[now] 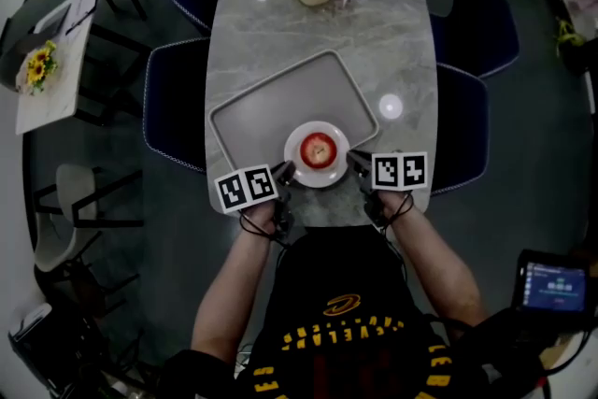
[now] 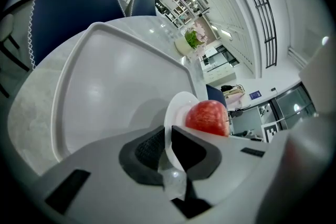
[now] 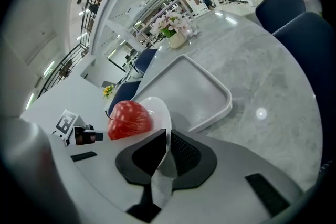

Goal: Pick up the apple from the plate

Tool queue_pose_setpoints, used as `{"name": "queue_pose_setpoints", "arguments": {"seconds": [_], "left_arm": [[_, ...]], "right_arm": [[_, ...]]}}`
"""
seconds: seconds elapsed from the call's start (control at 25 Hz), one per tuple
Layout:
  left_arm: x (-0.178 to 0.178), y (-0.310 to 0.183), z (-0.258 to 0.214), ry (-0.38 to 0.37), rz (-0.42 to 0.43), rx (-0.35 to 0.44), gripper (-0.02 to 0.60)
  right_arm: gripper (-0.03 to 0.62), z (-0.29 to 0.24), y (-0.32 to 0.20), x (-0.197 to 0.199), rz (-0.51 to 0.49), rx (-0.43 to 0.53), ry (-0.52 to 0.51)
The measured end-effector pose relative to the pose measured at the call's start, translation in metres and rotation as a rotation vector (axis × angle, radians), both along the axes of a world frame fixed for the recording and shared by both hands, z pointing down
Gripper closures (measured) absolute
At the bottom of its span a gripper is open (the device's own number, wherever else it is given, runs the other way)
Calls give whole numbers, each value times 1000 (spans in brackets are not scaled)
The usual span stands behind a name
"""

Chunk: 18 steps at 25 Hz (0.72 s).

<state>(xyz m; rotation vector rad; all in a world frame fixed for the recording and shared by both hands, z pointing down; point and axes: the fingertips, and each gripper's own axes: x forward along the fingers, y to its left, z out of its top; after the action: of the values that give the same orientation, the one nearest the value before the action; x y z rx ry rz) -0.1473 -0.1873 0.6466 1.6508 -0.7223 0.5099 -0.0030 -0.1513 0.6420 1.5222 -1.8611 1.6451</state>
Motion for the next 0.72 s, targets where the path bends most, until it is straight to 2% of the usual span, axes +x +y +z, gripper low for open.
{"name": "queue_pose_setpoints", "arguments": {"seconds": [0.4,0.72], "left_arm": [[25,52,-2,20,76,-17,543],[61,75,3,-7,99,-18,543]], "right_arm": [[559,2,68,20,59,-34,22],[559,11,97,54,82,-45,4]]}}
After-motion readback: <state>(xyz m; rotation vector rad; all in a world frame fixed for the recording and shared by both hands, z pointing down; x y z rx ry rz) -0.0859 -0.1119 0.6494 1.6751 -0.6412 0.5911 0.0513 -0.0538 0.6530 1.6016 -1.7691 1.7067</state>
